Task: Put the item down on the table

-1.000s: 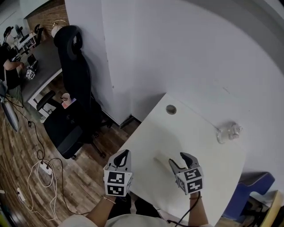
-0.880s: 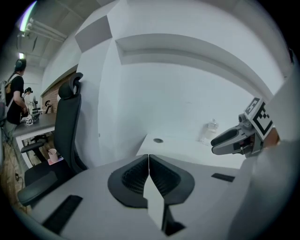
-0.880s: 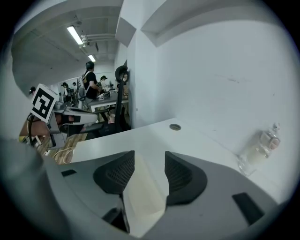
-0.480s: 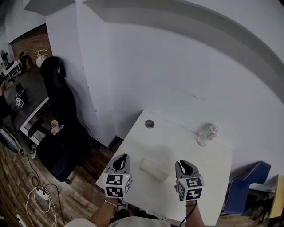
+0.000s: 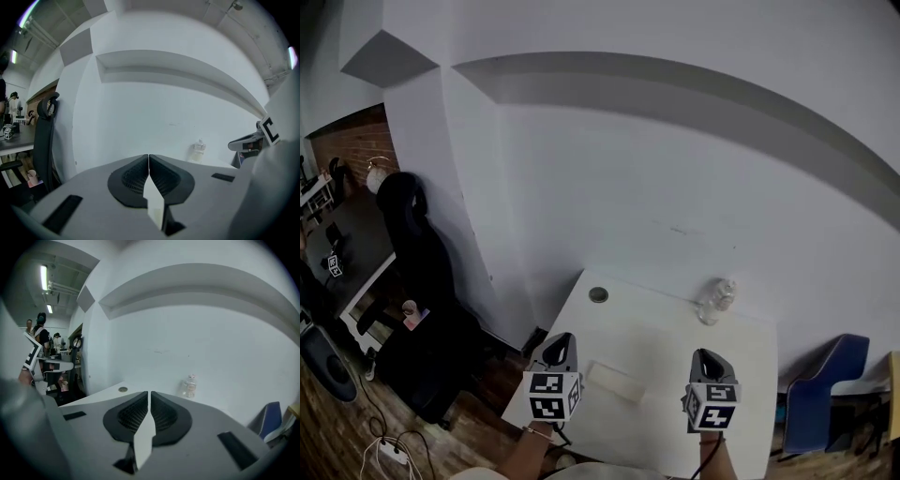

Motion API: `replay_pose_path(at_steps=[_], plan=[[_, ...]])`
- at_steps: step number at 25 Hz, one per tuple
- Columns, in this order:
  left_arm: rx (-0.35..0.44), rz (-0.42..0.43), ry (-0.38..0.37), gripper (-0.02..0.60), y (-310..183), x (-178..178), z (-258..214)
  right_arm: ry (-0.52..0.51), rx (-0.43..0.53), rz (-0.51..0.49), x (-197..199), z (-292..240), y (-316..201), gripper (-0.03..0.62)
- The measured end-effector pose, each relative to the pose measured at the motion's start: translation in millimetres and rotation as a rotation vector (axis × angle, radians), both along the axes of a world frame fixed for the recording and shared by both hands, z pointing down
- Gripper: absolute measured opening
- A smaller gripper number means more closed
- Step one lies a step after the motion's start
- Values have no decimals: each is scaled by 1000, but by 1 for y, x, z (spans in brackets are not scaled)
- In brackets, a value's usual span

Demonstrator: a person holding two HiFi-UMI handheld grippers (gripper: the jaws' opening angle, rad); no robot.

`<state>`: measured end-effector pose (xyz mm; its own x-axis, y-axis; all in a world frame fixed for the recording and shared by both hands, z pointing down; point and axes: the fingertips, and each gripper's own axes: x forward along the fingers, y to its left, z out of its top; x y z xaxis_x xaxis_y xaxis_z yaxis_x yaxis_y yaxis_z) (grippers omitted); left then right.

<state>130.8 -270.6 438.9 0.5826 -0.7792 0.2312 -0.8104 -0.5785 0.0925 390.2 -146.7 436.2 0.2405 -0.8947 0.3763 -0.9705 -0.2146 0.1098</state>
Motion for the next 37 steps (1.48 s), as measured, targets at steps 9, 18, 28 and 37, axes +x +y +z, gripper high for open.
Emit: replay_pose_path(at_steps=[9,18,28,37], plan=[[38,46,-6,21,-10,14,-16,-16,54,149,20,-4,17,40],[19,64,-4,21,-16,15,-9,31,23,127,0,-10,10,32],[-8,78,-8,21,-20,12,1,26,16,140,0,-5,4,32],[-33,81,-19,21,-20,10,13,13,7,148,-1,1,5,32]])
